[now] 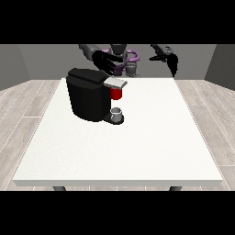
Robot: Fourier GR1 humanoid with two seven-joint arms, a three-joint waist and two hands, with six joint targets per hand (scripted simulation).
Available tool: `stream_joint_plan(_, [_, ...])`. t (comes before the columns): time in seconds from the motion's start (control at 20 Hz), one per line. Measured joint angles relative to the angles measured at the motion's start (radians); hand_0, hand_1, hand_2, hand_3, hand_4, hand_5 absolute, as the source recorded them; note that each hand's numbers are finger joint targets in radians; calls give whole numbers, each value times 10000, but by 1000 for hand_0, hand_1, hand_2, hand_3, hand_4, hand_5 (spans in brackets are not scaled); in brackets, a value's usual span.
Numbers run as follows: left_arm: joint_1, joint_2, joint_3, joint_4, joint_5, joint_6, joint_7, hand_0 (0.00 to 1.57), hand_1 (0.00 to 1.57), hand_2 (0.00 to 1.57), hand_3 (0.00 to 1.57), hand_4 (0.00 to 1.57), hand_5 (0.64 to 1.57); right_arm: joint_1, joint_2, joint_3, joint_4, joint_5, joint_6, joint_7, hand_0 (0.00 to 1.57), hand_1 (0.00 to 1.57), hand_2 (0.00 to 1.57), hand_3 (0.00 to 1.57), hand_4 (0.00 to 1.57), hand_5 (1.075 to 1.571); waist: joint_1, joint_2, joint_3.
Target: Insert the coffee pod into the coffee machine and close the lid
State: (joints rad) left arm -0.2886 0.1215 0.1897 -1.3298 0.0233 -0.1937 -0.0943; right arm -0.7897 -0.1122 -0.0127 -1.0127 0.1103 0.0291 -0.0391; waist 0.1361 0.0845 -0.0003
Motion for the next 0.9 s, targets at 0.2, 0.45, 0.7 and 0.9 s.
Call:
stream_joint_plan(0.2, [156,34,47,151,157,-62,-61,0,0,0,0,167,1571,-135,159,103,23,156,17,52,0,0,0,0,73,1571,-38,-135,1])
stream_joint_plan(0.45, [223,-140,-165,110,96,102,-85,0,0,0,0,121,1571,-129,449,140,6,155,74,-134,0,0,0,0,132,1571,-104,-320,2])
stream_joint_plan(0.7, [477,-203,-271,74,-16,234,-238,0,0,0,0,165,1571,730,916,691,-496,-288,325,-642,0,0,0,0,269,1571,-380,-869,2])
stream_joint_plan(0.9, [780,-168,-124,277,54,235,-539,0,0,0,0,192,1571,2133,1044,1274,-1104,-1145,174,-1101,0,0,0,0,157,1571,-780,-1355,2])
